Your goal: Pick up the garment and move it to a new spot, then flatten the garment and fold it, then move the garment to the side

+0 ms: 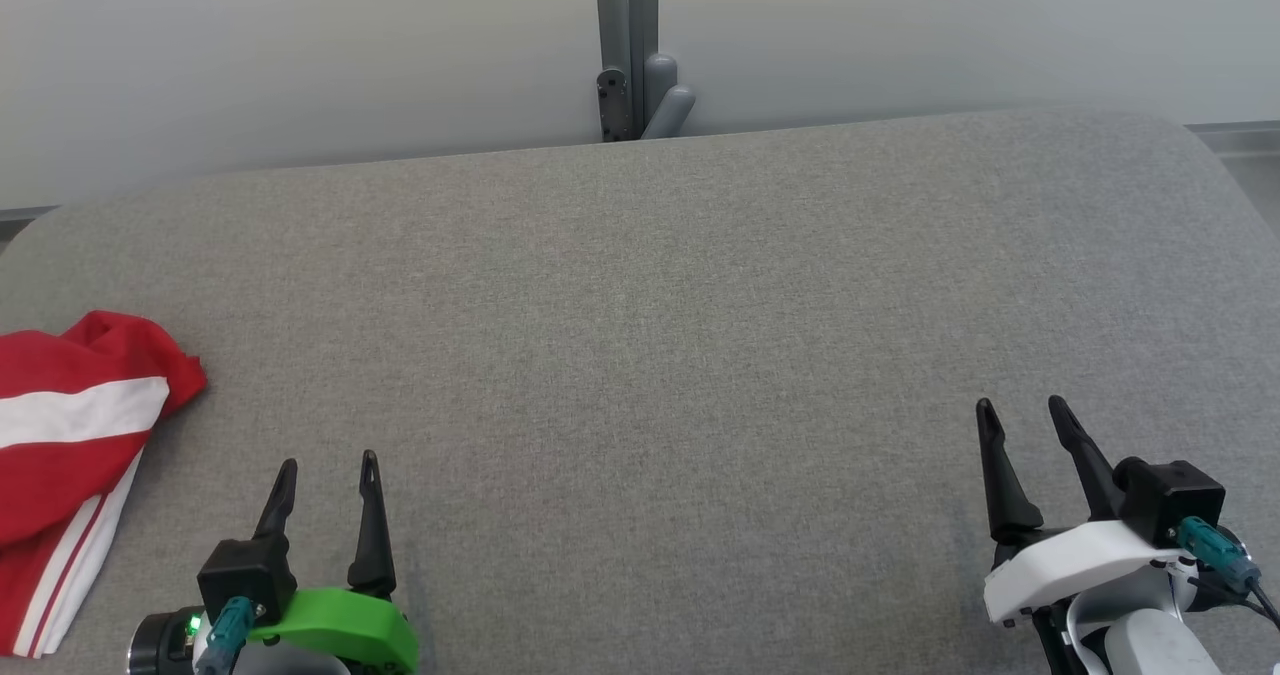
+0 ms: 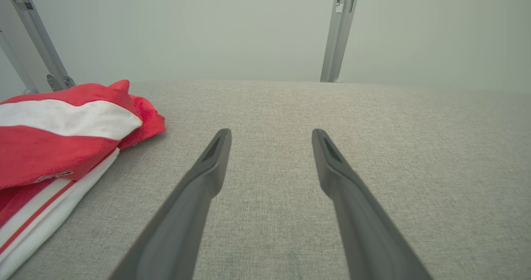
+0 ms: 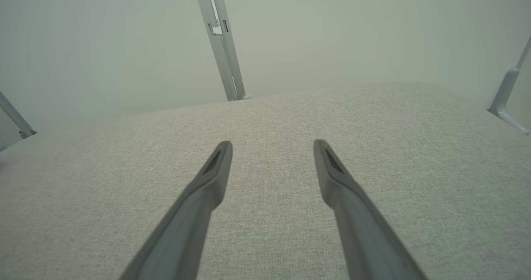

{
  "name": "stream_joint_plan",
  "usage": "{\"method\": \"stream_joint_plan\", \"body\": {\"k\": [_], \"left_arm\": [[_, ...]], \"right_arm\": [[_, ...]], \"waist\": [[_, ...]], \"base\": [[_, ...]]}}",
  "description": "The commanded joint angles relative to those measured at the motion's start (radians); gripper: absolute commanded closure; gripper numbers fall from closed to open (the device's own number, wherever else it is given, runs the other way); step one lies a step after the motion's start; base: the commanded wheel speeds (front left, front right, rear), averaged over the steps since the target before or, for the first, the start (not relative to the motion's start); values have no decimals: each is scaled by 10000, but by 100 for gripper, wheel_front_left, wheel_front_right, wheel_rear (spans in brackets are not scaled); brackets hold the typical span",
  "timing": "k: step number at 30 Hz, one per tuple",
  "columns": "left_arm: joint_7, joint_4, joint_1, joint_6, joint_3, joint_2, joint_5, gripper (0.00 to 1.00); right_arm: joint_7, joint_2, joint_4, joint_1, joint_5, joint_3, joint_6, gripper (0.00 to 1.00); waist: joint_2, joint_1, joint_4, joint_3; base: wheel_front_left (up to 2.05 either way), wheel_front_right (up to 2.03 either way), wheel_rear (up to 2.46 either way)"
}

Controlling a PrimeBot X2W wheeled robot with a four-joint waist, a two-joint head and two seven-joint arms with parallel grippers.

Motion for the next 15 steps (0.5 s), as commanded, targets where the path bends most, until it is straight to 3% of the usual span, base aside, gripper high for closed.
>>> {"method": "stream_joint_plan", "body": {"k": [1, 15], "left_arm": [[-75, -19, 149, 42, 7, 70, 220, 0], [-285, 193, 216, 185, 37, 77, 943, 0]], "right_arm": [[-77, 12, -38, 26, -172, -61, 3, 0], [-297, 19, 36, 68, -1089, -235, 2, 0]], "waist": [[-1, 0, -1, 1], [-1, 0, -2, 7]], "base": [[0, 0, 0], [0, 0, 0]]}}
